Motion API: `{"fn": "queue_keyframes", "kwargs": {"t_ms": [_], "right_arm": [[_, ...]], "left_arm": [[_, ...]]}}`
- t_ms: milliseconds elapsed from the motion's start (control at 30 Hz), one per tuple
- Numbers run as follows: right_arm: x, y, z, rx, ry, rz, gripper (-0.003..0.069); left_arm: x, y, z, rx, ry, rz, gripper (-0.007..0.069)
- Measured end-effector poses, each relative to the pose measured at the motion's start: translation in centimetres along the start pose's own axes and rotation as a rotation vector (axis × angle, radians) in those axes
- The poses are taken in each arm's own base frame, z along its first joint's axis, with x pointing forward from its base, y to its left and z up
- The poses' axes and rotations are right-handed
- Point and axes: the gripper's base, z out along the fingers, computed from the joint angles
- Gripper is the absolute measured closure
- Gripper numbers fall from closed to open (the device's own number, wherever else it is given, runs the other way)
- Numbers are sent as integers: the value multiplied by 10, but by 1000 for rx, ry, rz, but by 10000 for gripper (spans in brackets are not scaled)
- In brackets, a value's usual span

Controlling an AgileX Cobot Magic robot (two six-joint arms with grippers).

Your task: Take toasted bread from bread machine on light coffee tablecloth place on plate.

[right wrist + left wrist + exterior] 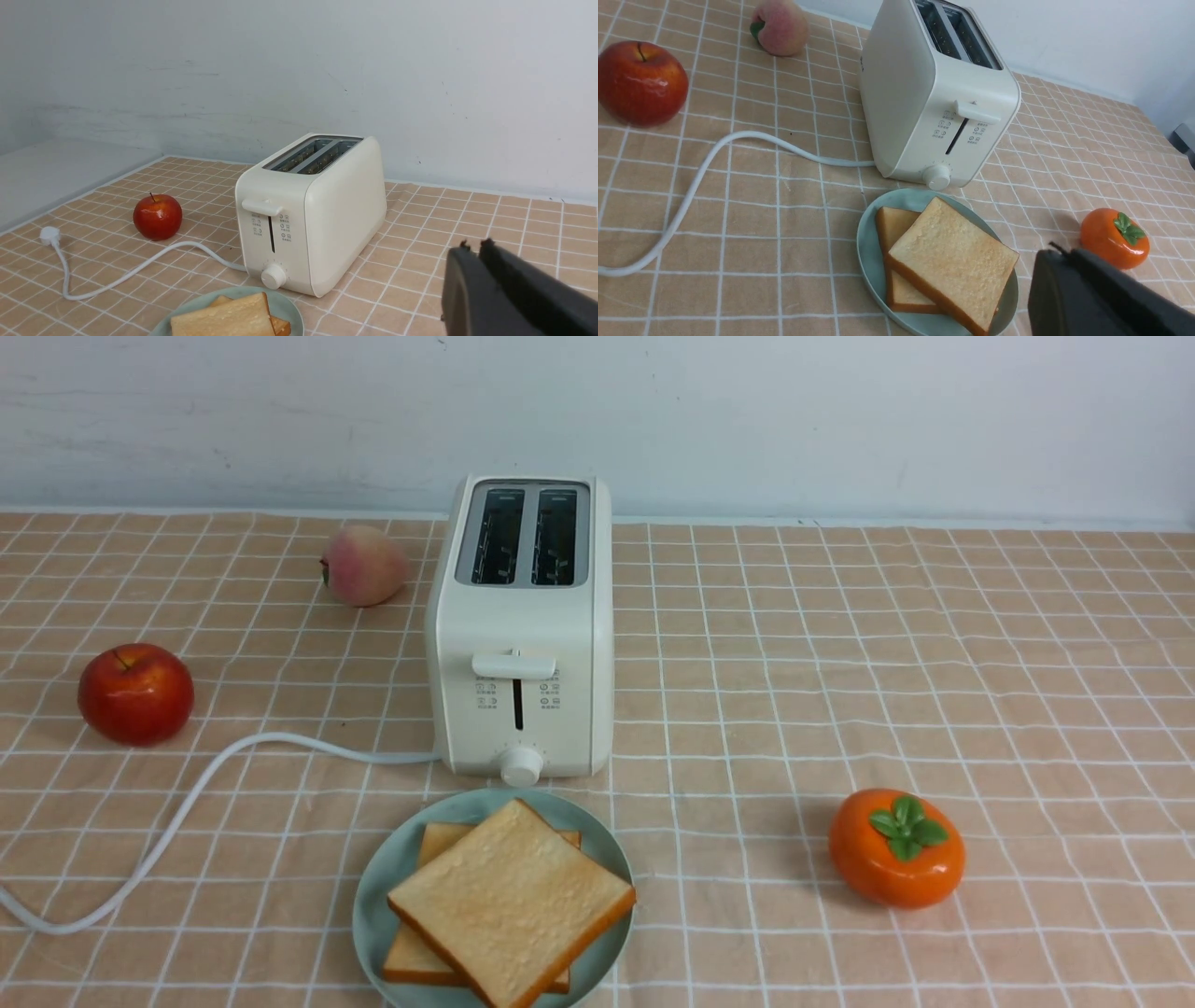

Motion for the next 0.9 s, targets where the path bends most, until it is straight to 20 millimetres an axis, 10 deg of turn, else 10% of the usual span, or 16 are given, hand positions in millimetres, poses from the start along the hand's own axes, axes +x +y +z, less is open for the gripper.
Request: {"fn": "queue_keyframes", "kwargs": {"t_ms": [267, 733, 900], "right_arm": [[0, 0, 0, 0, 0, -1, 615], [0, 0, 0, 0, -1, -1, 598], [0, 0, 0, 0, -1, -1, 588]], "left_arm": [[9, 14, 13, -58, -89, 86, 638], [113, 80, 48, -258, -128, 67, 638], [120, 83, 49, -278, -68, 60, 636]]}}
